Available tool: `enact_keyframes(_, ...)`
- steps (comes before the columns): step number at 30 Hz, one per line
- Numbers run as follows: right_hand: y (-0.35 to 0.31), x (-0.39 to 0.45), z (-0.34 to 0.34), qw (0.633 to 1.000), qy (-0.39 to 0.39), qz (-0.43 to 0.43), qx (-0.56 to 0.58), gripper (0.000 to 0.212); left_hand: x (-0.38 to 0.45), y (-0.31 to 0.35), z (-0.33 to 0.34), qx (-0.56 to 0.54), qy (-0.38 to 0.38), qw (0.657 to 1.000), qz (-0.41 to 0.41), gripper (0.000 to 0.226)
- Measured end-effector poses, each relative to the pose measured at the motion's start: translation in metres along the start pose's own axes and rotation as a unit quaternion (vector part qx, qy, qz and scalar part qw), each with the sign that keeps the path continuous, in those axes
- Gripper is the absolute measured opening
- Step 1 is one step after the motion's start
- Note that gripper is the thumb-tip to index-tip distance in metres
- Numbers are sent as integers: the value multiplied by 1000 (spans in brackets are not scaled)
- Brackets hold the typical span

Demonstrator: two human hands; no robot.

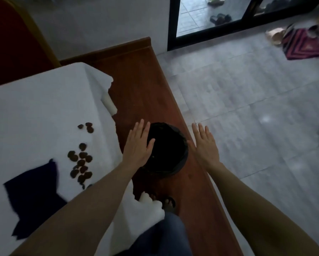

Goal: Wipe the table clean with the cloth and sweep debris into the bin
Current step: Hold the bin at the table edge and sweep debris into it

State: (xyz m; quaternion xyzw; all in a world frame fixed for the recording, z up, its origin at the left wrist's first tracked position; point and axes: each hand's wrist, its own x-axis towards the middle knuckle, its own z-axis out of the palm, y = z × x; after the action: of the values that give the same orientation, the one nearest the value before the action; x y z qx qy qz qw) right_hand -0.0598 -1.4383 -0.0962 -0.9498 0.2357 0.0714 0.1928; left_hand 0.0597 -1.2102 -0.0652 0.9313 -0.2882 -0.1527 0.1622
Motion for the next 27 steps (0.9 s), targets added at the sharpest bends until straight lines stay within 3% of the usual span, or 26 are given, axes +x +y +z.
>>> enact_keyframes(7,68,63,132,998,-64,17,0,72,48,-66,137,29,-55,992,-109,66)
enact_keyframes(13,102,111,223,996,-84,1,6,85,77,-127,214,96,-95,967,-217,77)
enact_keyframes(20,118,135,279,996,-60,7,65,91,97,-159,266,94,-135,958,-236,92)
enact_keyframes(27,116,133,288,989,-28,21,142,97,100,-159,273,65,-133,962,-229,109)
